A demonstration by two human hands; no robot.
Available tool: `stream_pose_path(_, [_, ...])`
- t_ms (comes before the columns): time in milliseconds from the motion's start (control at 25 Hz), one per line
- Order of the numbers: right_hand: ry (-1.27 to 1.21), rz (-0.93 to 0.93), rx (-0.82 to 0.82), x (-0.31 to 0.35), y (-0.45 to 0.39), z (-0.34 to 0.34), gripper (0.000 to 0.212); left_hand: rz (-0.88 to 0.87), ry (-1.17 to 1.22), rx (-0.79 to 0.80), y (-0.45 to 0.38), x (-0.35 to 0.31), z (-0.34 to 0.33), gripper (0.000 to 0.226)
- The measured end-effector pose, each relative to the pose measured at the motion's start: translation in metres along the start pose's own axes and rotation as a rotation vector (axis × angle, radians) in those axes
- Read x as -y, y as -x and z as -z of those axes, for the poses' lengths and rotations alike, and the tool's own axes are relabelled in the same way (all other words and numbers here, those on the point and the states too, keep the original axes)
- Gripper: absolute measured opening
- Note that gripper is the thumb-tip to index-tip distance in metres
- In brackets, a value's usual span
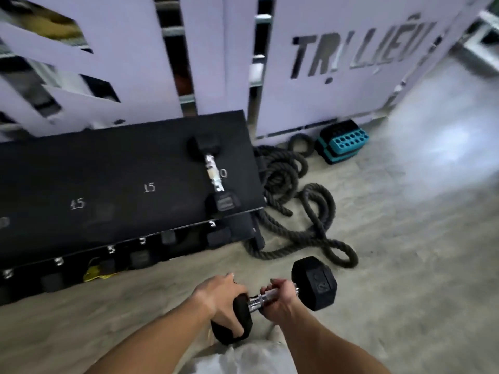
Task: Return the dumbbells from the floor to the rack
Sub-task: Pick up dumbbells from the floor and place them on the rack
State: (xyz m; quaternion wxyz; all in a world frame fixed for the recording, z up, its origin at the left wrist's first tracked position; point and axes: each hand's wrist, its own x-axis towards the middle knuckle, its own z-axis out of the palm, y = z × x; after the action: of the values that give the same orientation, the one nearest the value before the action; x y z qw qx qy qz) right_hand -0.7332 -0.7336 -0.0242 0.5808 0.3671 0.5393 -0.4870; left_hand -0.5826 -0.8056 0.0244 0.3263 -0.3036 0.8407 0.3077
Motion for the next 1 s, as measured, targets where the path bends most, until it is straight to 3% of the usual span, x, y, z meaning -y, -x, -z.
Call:
stream_pose_path(280, [0.486,0.043,0.103,-0.045,0.007,-0.207,0.02,0.3,0.372,-0.276,0.047,0.134,0.04,0.076])
stream_pose_path(520, [0.9,0.14,0.107,-0.044,-0.005,-0.362,0.028,0.583,0.737,-0.543,0.02,0.187,0.074,0.086])
stream_pose_path(760, [1.195,0.177,0.043,-0.043,-0.046,-0.436,0.012,0.662,1.023,-0.565,-0.03,0.215,0.099,0.085])
stream_pose_path(1000, [1.248,0.148,-0.011,-0.047,-0.077,-0.461,0.005,0.716,1.044,-0.514,-0.053,0.246,0.102,0.093])
